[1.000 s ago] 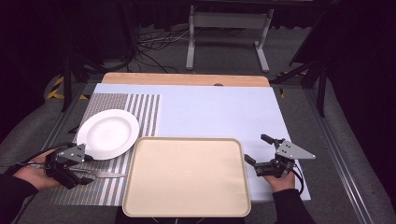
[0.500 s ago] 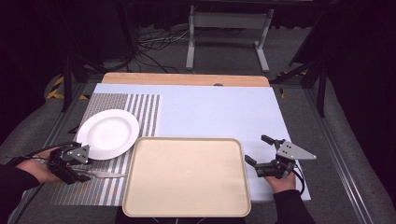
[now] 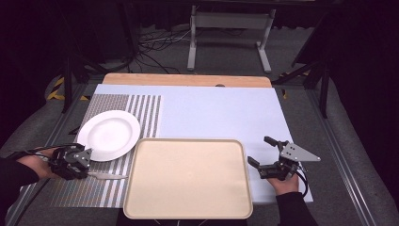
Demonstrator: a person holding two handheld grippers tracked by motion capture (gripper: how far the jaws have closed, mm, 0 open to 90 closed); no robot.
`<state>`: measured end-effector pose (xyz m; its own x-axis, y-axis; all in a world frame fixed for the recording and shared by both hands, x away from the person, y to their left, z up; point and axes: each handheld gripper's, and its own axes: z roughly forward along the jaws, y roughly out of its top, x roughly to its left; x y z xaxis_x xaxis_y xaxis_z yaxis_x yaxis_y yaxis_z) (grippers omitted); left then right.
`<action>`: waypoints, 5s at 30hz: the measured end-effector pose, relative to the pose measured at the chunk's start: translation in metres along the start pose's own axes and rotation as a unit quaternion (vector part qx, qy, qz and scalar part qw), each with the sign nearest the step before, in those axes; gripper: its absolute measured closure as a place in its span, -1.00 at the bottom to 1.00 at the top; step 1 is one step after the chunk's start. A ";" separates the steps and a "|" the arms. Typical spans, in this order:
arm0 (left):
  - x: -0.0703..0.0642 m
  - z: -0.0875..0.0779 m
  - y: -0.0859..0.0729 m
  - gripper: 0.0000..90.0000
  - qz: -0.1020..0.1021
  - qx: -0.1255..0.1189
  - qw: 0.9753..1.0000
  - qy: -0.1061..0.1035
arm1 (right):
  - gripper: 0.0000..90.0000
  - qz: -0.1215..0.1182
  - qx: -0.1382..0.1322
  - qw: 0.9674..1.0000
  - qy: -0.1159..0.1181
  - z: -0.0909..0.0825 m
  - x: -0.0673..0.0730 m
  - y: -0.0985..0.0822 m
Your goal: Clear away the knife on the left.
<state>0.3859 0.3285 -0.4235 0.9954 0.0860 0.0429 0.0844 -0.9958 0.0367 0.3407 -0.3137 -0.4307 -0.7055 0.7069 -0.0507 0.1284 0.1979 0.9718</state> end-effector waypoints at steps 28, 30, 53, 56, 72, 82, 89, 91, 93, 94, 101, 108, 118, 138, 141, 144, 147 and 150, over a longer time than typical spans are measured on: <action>-0.003 -0.011 -0.002 0.79 0.048 -0.010 0.999 -0.003 | -0.98 0.005 -0.003 1.000 0.005 0.000 -0.001 0.000; -0.004 -0.017 -0.003 0.79 0.045 -0.019 0.999 -0.001 | -0.98 0.005 -0.003 1.000 0.005 0.000 -0.001 0.000; 0.000 -0.067 0.003 0.79 -0.087 -0.163 0.983 -0.020 | -0.98 0.007 -0.004 1.000 0.005 0.000 -0.002 0.000; 0.002 -0.068 0.004 0.79 -0.095 -0.171 0.980 -0.026 | -0.98 0.007 -0.004 1.000 0.005 0.000 -0.002 0.000; -0.006 -0.070 0.040 0.79 -0.154 -0.211 0.963 -0.059 | -0.98 0.007 -0.005 1.000 0.006 -0.001 -0.002 0.000; -0.007 -0.068 0.062 0.79 -0.194 -0.224 0.951 -0.087 | -0.98 0.007 -0.003 1.000 0.006 -0.001 -0.002 0.000; -0.006 -0.066 0.081 0.79 -0.201 -0.226 0.948 -0.098 | -0.98 0.008 -0.005 1.000 0.006 -0.002 -0.003 0.000; -0.006 -0.065 0.087 0.79 -0.200 -0.227 0.948 -0.102 | -0.98 0.008 -0.005 1.000 0.006 -0.002 -0.003 0.000; -0.008 -0.064 0.094 0.79 -0.194 -0.232 0.947 -0.105 | -0.98 0.010 -0.006 1.000 0.006 -0.002 -0.003 0.000; -0.009 -0.063 0.097 0.79 -0.196 -0.232 0.947 -0.107 | -0.98 0.008 -0.007 1.000 0.006 -0.002 -0.003 0.000; -0.010 -0.056 0.117 0.79 -0.192 -0.224 0.948 -0.122 | -0.98 0.009 -0.006 1.000 0.006 -0.002 -0.003 0.000; -0.012 -0.051 0.130 0.79 -0.192 -0.228 0.946 -0.127 | -0.98 0.009 -0.005 1.000 0.007 -0.002 -0.003 0.000; -0.013 -0.040 0.146 0.79 -0.201 -0.226 0.943 -0.142 | -0.98 0.009 -0.004 1.000 0.006 -0.002 -0.003 0.000; -0.016 -0.017 0.160 0.79 -0.265 -0.214 0.925 -0.167 | -0.97 0.010 -0.005 1.000 0.009 -0.002 -0.004 0.001; -0.017 -0.015 0.161 0.79 -0.277 -0.212 0.922 -0.169 | -0.97 0.012 -0.005 1.000 0.012 -0.002 -0.005 0.000; -0.018 -0.012 0.162 0.79 -0.287 -0.203 0.921 -0.165 | -0.97 0.013 -0.005 1.000 0.012 -0.002 -0.005 0.000; -0.020 -0.009 0.163 0.79 -0.292 -0.194 0.921 -0.168 | -0.97 0.013 -0.005 1.000 0.012 -0.003 -0.005 0.000; -0.020 -0.006 0.164 0.79 -0.293 -0.192 0.922 -0.167 | -0.97 0.012 -0.006 1.000 0.013 -0.002 -0.004 0.000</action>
<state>0.3798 0.1642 -0.4126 0.7476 0.5271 -0.4041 0.6539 -0.6909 0.3085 0.3425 -0.3182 -0.4297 -0.7200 0.6936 -0.0218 0.1368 0.1727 0.9754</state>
